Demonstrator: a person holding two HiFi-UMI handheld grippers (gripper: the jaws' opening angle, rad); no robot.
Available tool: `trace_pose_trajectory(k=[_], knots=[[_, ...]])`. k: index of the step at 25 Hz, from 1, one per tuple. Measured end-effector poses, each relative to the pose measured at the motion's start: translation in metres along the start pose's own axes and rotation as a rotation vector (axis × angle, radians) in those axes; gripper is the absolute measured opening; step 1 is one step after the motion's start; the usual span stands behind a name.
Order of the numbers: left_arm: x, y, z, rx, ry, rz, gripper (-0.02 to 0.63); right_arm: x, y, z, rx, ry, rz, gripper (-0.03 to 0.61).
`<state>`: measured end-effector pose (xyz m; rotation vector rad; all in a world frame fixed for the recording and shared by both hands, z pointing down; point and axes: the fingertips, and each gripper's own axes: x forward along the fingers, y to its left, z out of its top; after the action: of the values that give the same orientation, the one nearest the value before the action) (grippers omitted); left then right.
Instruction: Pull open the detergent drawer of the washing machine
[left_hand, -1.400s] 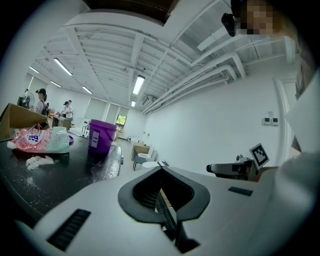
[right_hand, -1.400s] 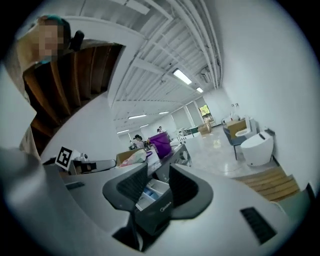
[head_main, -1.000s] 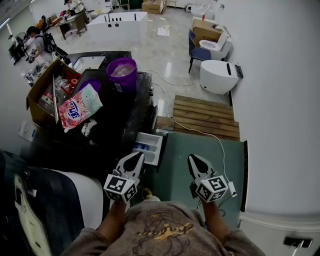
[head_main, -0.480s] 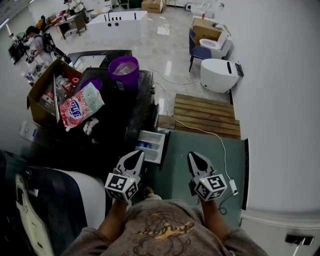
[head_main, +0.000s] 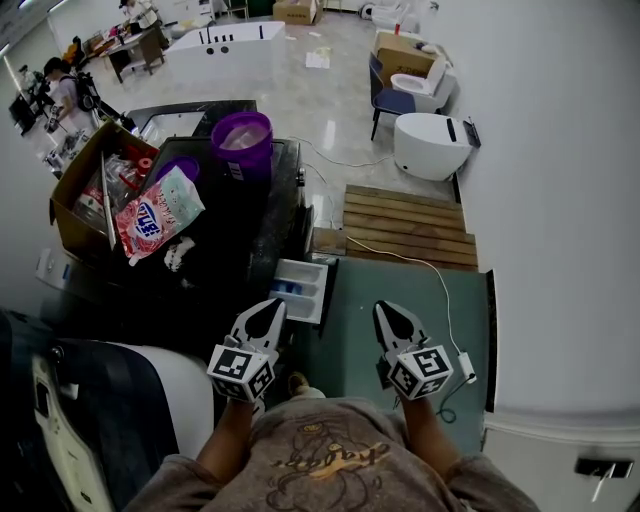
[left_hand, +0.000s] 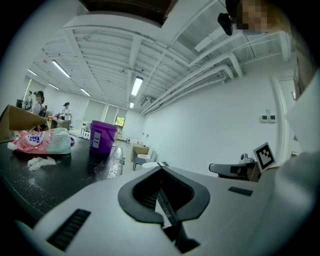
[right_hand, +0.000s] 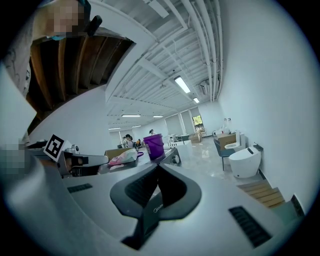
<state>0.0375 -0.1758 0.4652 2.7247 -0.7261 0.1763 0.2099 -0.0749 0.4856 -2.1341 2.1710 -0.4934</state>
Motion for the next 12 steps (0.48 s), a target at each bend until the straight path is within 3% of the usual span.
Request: trace_pose_trajectory(k=[12], knots=[[0.0007, 0.0005, -0.0001, -0.008, 0.009, -0.005, 0.021, -0.0029, -0.0019, -0.0031, -0.011, 0.013, -0.005, 0.005]])
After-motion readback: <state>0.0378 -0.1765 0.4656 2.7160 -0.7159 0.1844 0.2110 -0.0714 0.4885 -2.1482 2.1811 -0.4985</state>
